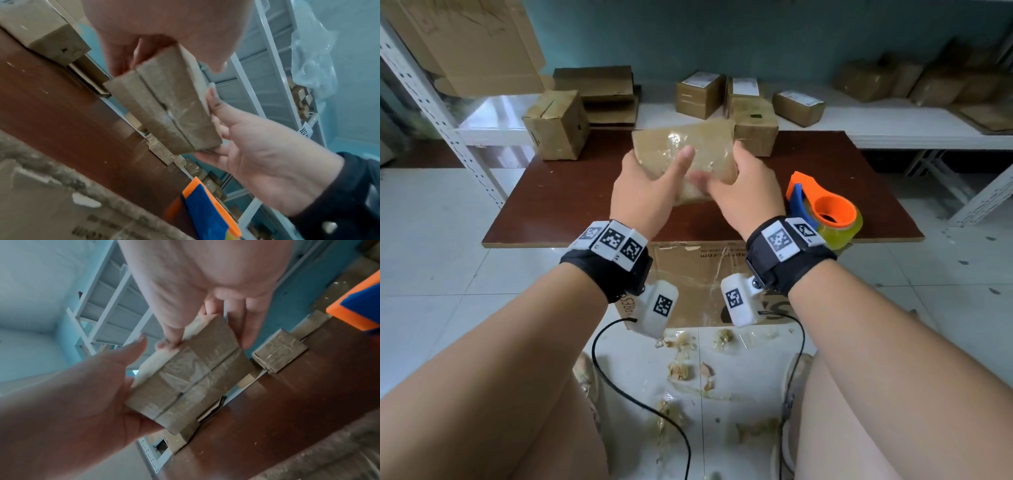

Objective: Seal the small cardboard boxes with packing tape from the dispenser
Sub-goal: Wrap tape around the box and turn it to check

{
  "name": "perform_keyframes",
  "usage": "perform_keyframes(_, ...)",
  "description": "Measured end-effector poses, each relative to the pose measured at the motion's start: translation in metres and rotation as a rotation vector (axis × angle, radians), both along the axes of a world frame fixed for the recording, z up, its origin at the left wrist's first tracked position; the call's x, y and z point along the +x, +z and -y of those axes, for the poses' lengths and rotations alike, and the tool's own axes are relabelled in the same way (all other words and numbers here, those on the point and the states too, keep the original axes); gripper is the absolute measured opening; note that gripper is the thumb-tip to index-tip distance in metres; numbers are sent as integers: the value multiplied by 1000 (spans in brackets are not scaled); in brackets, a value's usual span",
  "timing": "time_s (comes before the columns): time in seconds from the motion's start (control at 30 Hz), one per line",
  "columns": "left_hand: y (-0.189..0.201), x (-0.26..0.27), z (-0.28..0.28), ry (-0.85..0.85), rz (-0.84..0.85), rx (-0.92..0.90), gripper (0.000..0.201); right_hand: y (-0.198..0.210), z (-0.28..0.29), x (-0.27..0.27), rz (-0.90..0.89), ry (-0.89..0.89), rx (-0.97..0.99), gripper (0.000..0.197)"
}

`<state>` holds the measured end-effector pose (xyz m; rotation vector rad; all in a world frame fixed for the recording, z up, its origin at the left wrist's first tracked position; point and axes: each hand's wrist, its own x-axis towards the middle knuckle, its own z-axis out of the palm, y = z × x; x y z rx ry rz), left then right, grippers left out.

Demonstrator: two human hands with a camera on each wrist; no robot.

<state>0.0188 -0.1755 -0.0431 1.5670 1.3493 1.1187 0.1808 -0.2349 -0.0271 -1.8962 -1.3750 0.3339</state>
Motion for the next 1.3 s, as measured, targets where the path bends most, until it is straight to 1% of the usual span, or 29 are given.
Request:
perform_keyframes(0.03,-2,1,-2,20,110,-67,93,1,0,-2,29,47,4,97)
perform_keyframes(0.07,-3,2,-3,39,220,-122,95,1,-1,-3,84,94,9,96)
perform_keyframes(0.13,0,0,-4,120,368,-226,85,2,-1,-6,184,203,-16,97)
perform_keyframes(0.17,2,-2,-5,176,401,-268,80,3,0,-8,205,255,-36,99)
perform_keyframes(0.2,2,-5,-9,216,421,-285,79,1,1,-11,202,295,-56,102)
perform_keyframes(0.27,1,-8,-15,230,391,-251,84,-2,4,-17,165,310,-73,115)
perform_keyframes(0.33,-2,-6,-19,224,312,-183,68,-4,4,-20,162,199,-30,130)
perform_keyframes(0.37,-5,-5,-19,230,269,-150,64,-2,4,-20,174,137,-3,132)
perform_keyframes(0.43,-7,-1,-17,227,230,-109,64,3,1,-17,167,59,-2,133)
perform_keyframes(0.5,-5,3,-16,208,284,-106,58,6,-2,-10,51,48,-98,140)
perform_keyframes(0.53,-4,5,-15,202,317,-122,58,5,-3,-7,-21,39,-156,144)
perform_keyframes(0.57,0,6,-13,204,334,-127,64,2,-6,-6,-85,26,-209,146)
perform_keyframes(0.6,3,7,-10,191,335,-110,66,0,-6,-6,-140,12,-257,148)
perform_keyframes(0.63,4,7,-9,163,309,-63,62,-2,-6,-6,-200,9,-286,148)
perform_keyframes(0.67,3,8,-7,132,259,-2,54,-3,-6,-6,-266,22,-296,144)
perform_keyframes(0.7,1,9,-7,115,209,54,48,-3,-6,-6,-333,53,-275,134)
perform_keyframes(0.73,-1,8,-8,123,167,89,45,-2,-5,-6,-376,87,-253,120)
perform_keyframes(0.77,-1,8,-9,138,151,115,44,0,-4,-6,-386,124,-241,109)
perform_keyframes(0.83,-1,5,-12,151,215,126,44,6,-1,-5,-301,186,-254,102)
perform_keyframes(0.9,2,2,-13,169,311,109,48,10,3,-6,-156,201,-262,101)
perform_keyframes(0.97,3,0,-15,200,398,77,66,12,7,-7,-68,178,-186,98)
perform_keyframes(1.0,5,1,-16,202,461,51,81,13,7,-7,-59,169,-130,94)
perform_keyframes(1.07,6,3,-18,155,631,-43,104,16,9,-9,-119,178,-37,86)
perform_keyframes(1.1,7,5,-17,128,692,-105,112,17,9,-10,-172,183,-16,84)
perform_keyframes(1.13,8,7,-15,112,719,-162,115,16,9,-11,-219,184,-6,85)
perform_keyframes(1.2,9,12,-8,68,715,-219,111,12,9,-15,-266,170,15,90)
perform_keyframes(1.23,6,15,-6,37,692,-222,105,8,8,-16,-278,159,34,87)
perform_keyframes(1.3,8,23,6,-26,620,-182,81,3,4,-19,-298,124,85,71)
